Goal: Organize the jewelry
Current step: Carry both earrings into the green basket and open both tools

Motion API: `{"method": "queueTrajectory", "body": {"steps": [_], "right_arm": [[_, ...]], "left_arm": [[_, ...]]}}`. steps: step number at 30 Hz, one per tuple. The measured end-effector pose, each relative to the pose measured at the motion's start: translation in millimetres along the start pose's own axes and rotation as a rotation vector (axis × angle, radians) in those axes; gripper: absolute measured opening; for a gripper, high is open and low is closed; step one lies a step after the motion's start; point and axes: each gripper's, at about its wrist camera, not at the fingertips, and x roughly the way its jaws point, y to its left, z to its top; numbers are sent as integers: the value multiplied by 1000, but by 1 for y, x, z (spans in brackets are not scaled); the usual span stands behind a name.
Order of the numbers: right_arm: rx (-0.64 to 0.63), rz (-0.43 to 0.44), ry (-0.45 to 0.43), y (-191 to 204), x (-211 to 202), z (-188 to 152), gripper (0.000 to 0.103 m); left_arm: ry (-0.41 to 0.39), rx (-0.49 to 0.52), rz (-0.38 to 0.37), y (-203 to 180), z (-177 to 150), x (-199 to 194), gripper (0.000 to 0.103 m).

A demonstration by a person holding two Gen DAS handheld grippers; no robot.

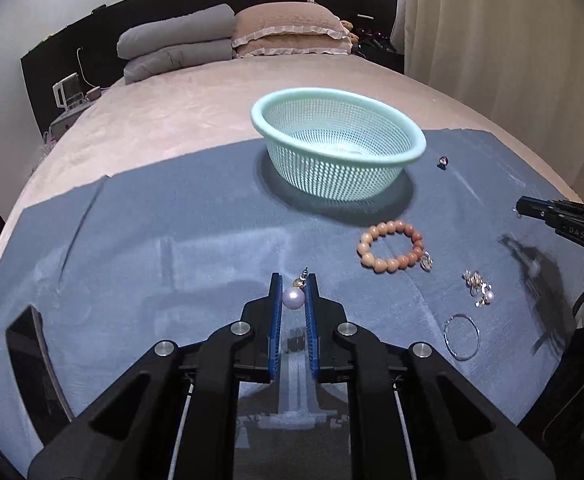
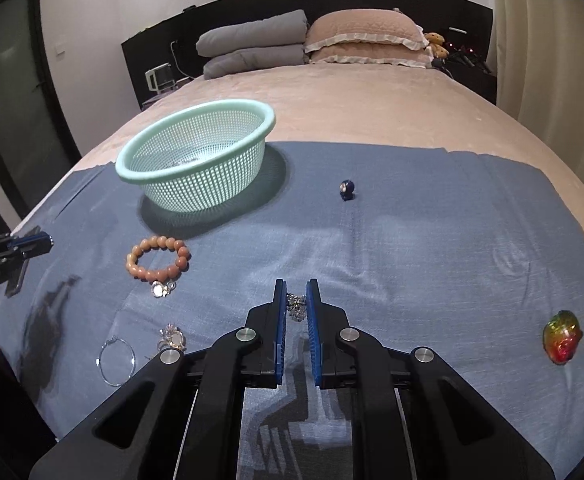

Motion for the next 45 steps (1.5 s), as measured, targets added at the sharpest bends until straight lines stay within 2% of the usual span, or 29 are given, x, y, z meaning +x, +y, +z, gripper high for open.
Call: {"method": "queueTrajectory", "body": {"steps": [6, 11, 15, 20, 27, 33, 45], "right_arm": [[-34, -27, -73, -10, -23, 43, 9], [-78, -22, -131, -6, -28, 88, 10], [-146, -2, -138, 8, -14, 118, 10], [-221, 54, -116, 31, 23, 145, 10], [-297, 126, -39, 58, 94, 155, 10], [-296, 179, 9, 70, 138, 154, 10], [-312, 191, 36, 70, 154, 147, 11]], "left_arm": [[-69, 31, 7, 13, 48, -17, 11], [-108, 48, -8, 13, 84, -16, 11], [-109, 42, -58, 8, 109, 0, 11], [-73, 46, -99, -2, 130, 40, 11], [-7, 77, -130, -18, 145, 103, 11], [44, 103, -132, -24, 151, 143, 11], [69, 91, -147, -18, 149, 161, 12]]}}
